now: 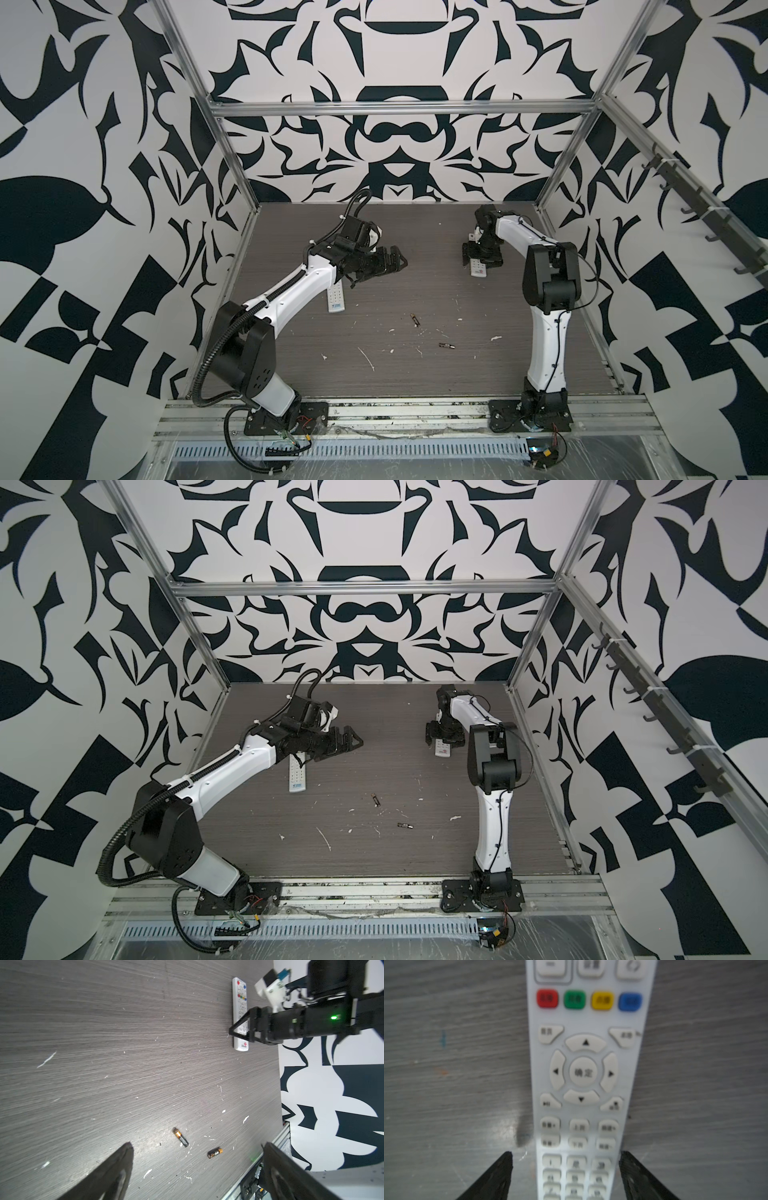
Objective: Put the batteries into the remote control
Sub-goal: 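Grasp the second white remote on the table with the right gripper, then lift the remote toward the left gripper and grasp its end with the left gripper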
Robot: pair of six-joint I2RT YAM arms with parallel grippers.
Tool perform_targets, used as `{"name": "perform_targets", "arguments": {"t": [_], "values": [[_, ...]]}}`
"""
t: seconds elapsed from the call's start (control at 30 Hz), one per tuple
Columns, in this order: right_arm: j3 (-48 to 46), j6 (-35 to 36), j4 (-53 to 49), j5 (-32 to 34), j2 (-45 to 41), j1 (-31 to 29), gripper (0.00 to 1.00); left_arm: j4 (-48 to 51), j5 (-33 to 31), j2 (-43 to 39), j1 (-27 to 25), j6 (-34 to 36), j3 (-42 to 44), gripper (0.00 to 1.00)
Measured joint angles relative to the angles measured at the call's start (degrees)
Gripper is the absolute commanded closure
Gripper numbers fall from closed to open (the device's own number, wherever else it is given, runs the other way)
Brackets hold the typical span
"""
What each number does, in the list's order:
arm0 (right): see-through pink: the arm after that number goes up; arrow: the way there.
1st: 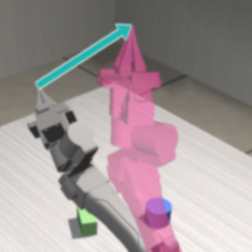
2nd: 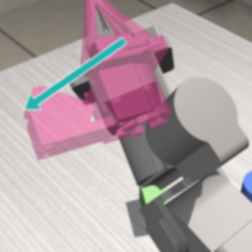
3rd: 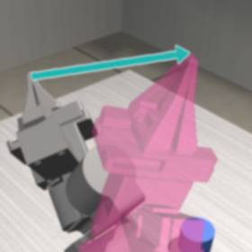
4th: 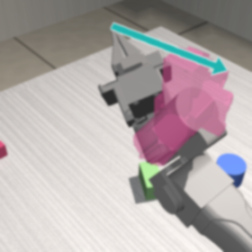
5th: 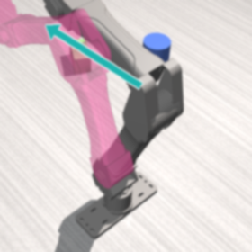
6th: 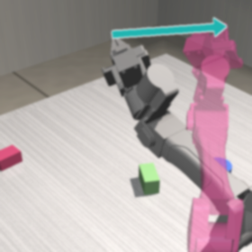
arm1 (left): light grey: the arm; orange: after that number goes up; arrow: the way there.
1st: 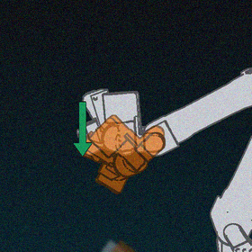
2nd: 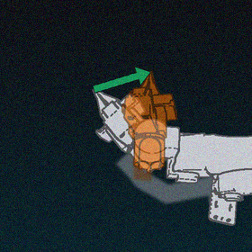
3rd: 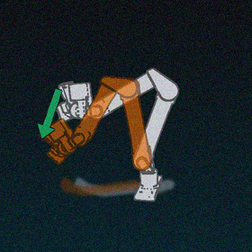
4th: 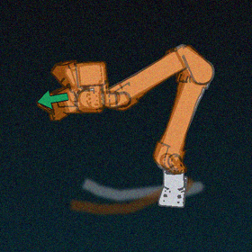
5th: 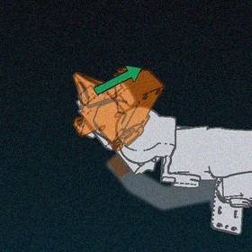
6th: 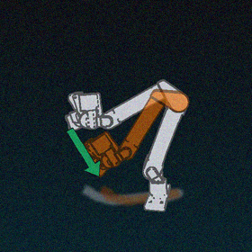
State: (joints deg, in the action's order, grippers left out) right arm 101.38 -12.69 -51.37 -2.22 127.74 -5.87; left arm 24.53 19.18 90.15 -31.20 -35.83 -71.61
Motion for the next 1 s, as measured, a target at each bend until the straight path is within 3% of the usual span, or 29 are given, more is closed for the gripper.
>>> {"name": "perform_targets", "arguments": {"t": [0.27, 0.43, 0.53, 0.77, 1.0], "values": [[0.0, 1.03, 0.26, 0.24, 0.13, 0.0, 0.49, -1.2, 0.17, -0.07, 0.0, -0.87, 1.05, 0.0], [-0.98, 1.29, 1.31, -0.13, -0.48, 0.02, 0.8, -2.54, 0.22, -0.07, -0.02, -1.51, 1.05, 0.0], [-3.63, 1.49, 3.45, -2.03, -2.21, 0.15, 0.91, -3.06, 0.42, -0.07, -0.02, -1.79, 1.05, 0.01], [-14.1, 0.22, 10.01, -14.62, -13.18, -0.24, 0.96, -7.56, 4.24, -0.59, 0.98, -4.09, 1.7, 0.01], [-18.34, -3.32, 19.08, -31.65, -26.47, -3.58, 0.92, -19.89, 14.32, -3.13, 8.74, -12.96, 3.65, 0.0]]}}
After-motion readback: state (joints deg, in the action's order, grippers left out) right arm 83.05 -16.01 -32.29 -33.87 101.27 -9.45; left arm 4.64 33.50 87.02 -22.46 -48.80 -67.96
